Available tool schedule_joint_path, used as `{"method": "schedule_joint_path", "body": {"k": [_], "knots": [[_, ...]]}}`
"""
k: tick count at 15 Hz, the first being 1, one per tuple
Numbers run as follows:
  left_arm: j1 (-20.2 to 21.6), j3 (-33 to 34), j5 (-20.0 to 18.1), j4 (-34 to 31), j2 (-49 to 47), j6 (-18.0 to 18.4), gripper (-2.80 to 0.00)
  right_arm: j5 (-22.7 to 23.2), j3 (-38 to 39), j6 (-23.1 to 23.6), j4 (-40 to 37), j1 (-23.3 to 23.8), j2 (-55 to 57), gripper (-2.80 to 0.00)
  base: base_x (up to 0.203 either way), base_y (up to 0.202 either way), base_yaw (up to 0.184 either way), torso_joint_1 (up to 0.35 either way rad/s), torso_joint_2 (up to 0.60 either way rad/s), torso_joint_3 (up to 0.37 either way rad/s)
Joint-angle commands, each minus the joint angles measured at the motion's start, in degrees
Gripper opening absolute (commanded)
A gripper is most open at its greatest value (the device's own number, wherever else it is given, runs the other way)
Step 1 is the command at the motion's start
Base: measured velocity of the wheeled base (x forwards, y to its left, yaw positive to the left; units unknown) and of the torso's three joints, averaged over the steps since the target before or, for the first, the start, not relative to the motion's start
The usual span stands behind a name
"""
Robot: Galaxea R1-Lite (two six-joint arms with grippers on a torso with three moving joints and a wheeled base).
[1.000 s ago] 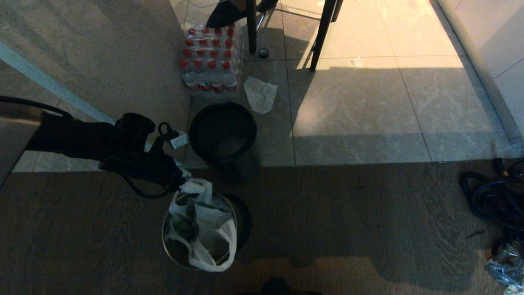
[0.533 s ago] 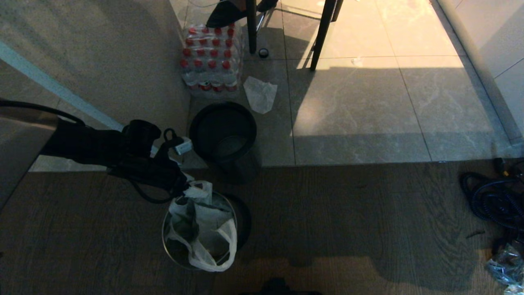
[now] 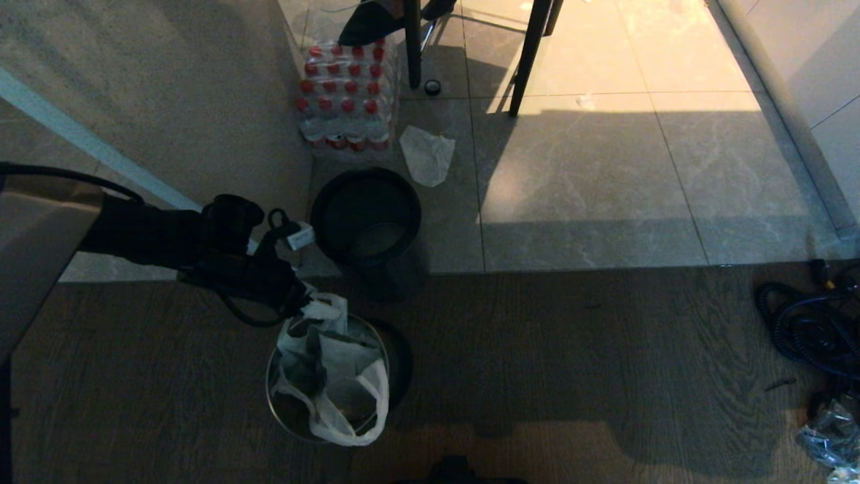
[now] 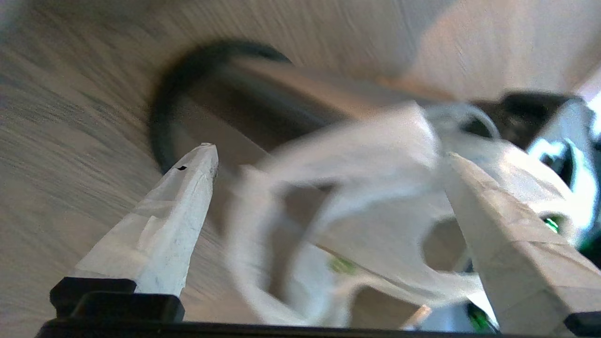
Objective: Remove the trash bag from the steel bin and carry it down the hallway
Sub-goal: Pick up the trash bag
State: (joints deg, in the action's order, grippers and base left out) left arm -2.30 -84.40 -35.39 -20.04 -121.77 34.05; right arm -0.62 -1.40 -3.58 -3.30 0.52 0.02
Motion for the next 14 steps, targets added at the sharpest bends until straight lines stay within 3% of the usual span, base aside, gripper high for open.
{"method": "schedule_joint_path", "body": {"k": [1,9,14], "knots": [[-0.07,0.72,-0.21,-0.88,0.22,0.31,0.0,0.01,0.0,-0.02,-0.04,0.0,-0.11,-2.8,0.0,0.0,0.0,0.0,0.0,0.0],[0.02,-1.03,-4.42,-12.06,5.29,0.26,0.0,0.01,0.0,-0.02,-0.04,0.0,-0.11,-2.8,0.0,0.0,0.0,0.0,0.0,0.0],[-0.05,1.29,-4.54,-16.84,8.34,1.75,0.0,0.01,0.0,-0.02,-0.04,0.0,-0.11,-2.8,0.0,0.0,0.0,0.0,0.0,0.0]]}}
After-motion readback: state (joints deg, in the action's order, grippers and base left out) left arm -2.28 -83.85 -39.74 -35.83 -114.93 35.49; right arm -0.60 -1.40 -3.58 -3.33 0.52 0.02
